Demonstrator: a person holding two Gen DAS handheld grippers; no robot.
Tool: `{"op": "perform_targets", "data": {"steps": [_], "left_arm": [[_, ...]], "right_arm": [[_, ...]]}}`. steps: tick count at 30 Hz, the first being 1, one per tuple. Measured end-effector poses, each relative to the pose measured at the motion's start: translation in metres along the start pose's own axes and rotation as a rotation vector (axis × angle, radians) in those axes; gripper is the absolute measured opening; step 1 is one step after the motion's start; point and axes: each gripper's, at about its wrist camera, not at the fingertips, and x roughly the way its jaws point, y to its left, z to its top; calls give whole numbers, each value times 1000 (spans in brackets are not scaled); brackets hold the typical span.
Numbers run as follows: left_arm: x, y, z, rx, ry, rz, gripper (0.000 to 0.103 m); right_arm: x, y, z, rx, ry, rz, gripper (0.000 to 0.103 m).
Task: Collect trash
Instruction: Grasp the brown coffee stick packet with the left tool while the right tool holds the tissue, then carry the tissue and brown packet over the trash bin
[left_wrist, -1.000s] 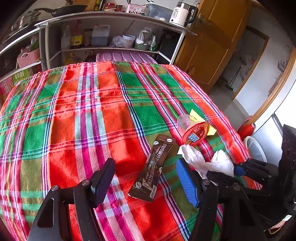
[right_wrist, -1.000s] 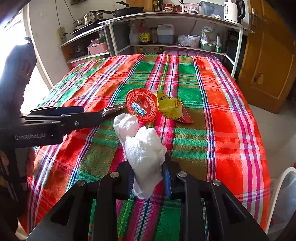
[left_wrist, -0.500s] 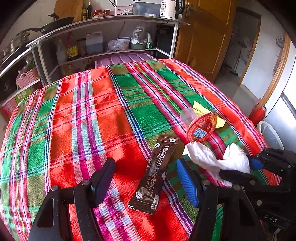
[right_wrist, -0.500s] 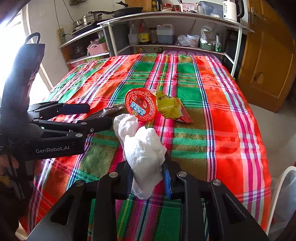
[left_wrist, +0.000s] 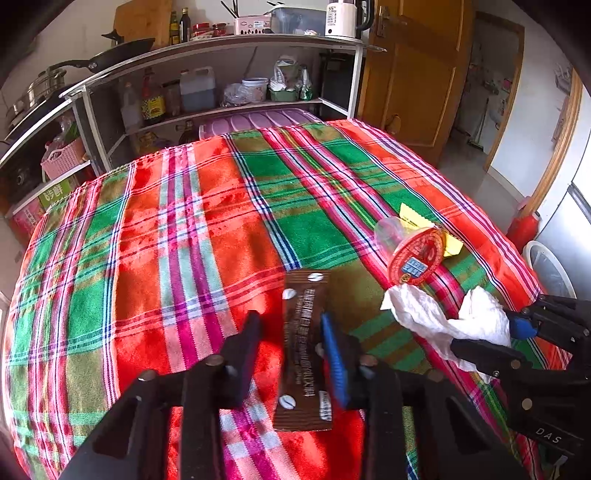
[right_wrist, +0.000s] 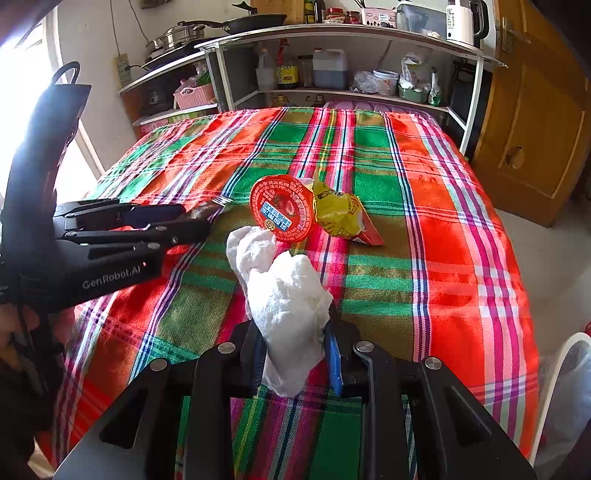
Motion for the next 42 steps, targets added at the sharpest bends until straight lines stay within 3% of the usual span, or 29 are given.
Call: {"op": "perform_targets", "data": {"steps": [3, 23, 33, 42], "left_arm": [[0, 6, 1, -13, 0, -6, 21], [-17, -2, -8, -11, -13, -8, 19], [-52, -19, -15, 16, -57, -35, 19], [-75, -61, -10, 74, -102, -94, 19]], "right_arm": [[0, 0, 0, 0, 0, 0, 27], [-4, 2, -1, -11, -11, 1, 27], [-37, -1, -3, 28, -92, 3, 27], [-80, -29, -19, 135, -159, -42, 27]]}}
